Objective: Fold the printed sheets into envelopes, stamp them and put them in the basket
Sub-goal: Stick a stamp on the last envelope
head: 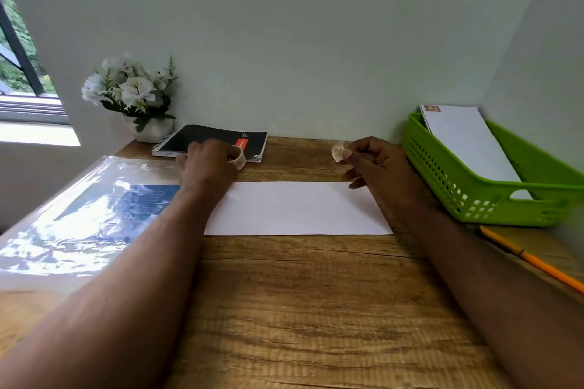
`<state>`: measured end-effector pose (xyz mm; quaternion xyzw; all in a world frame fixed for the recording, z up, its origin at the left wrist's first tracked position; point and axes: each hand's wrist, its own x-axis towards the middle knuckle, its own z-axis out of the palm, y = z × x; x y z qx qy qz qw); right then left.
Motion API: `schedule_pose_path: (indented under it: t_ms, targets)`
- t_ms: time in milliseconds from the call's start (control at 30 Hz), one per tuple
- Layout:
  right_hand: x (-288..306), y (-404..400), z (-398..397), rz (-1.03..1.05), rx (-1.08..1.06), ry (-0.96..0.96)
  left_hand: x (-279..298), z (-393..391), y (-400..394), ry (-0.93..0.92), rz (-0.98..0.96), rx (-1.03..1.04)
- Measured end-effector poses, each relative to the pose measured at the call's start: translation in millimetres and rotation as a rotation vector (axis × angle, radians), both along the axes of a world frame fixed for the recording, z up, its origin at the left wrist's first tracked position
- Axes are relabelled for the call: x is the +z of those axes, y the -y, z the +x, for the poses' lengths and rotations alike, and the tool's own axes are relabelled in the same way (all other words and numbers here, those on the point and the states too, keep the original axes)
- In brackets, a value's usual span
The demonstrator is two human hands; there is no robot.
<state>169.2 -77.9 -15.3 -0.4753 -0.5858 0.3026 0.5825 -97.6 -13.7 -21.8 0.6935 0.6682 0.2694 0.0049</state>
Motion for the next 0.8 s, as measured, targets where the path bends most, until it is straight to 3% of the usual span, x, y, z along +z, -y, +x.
schedule_pose_path:
  t_ms: [100, 167, 233, 367, 467, 533, 633, 800]
  targets:
    - [0, -1, 1, 0.018, -0.021, 0.036, 2, 8, 0, 0.01, 0.05, 0.013]
    - [0, -2, 3, 0.031, -0.016, 0.085, 7, 21, 8, 0.07, 0.125, -0.085]
    - [0, -1, 3, 0.038, -0.001, 0.14, 8, 39, 18, 0.256, 0.141, -0.279]
    - [-1, -2, 3, 0.063, -0.026, 0.304, 9, 78, 50, 0.599, -0.043, -0.558]
    - [1, 1, 4, 0.103, -0.017, 0.478, 8, 93, 59, 0.622, -0.036, -0.644]
    - [3, 3, 5, 0.124, 0.005, 0.491, 7, 94, 56, 0.601, -0.032, -0.598]
    - [4, 4, 4, 0.107, 0.028, 0.4, 7, 91, 55, 0.697, -0.149, -0.536]
    - [7, 2, 2, 0.013, 0.137, -0.069, 9, 91, 57, 0.967, -0.349, -0.541]
